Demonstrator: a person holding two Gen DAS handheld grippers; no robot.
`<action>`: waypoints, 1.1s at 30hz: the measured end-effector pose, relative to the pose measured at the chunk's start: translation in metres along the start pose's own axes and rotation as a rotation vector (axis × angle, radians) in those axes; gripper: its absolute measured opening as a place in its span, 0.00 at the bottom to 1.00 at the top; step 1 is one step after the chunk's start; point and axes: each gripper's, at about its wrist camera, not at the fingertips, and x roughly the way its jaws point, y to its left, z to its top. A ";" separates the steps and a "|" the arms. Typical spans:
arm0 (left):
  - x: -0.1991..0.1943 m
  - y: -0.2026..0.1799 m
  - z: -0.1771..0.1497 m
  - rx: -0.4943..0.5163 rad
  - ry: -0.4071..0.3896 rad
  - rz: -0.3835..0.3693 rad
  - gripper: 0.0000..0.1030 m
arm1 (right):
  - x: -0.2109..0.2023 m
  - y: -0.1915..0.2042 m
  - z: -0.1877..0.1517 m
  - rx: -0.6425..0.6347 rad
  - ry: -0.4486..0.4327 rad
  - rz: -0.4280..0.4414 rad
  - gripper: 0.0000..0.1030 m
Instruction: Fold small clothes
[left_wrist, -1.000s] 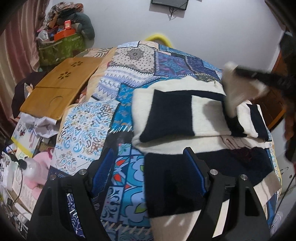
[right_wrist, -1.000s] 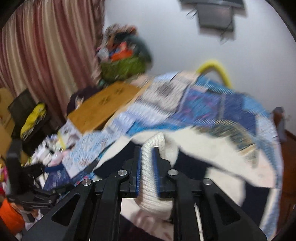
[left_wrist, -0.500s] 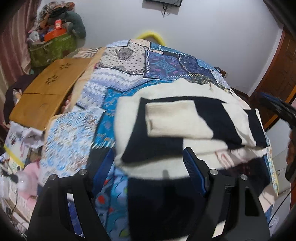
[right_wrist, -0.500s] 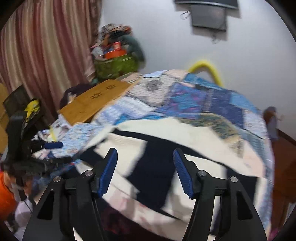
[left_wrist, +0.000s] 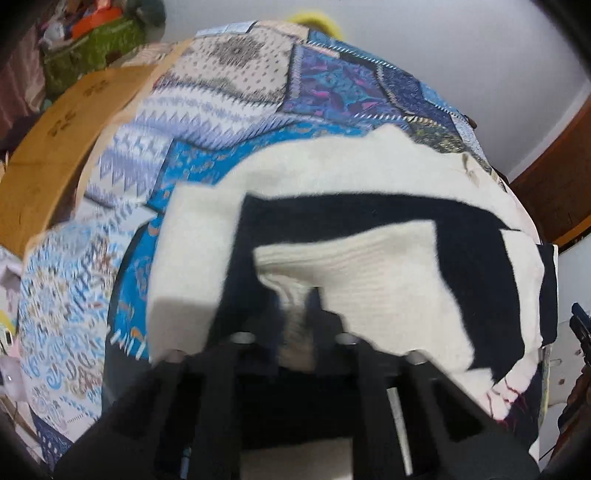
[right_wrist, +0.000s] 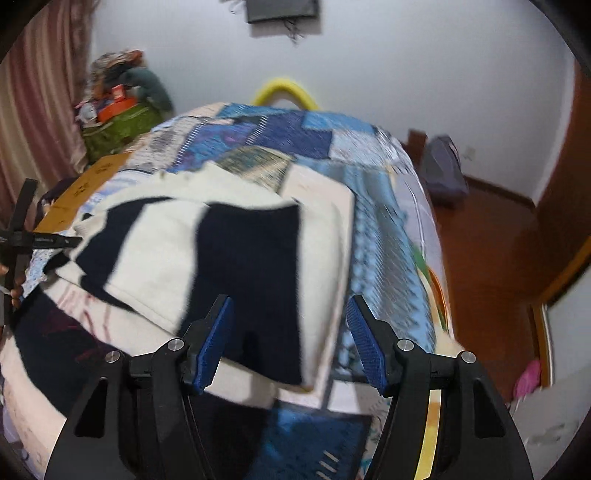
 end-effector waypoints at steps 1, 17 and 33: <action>-0.002 -0.004 0.002 0.014 -0.012 0.018 0.07 | 0.002 -0.002 -0.001 0.009 0.004 0.000 0.58; -0.056 0.028 0.000 0.027 -0.139 0.045 0.06 | 0.042 0.035 0.014 -0.038 -0.008 0.113 0.58; -0.041 0.038 -0.054 0.113 -0.052 0.157 0.45 | 0.019 0.036 -0.027 -0.055 0.092 0.096 0.64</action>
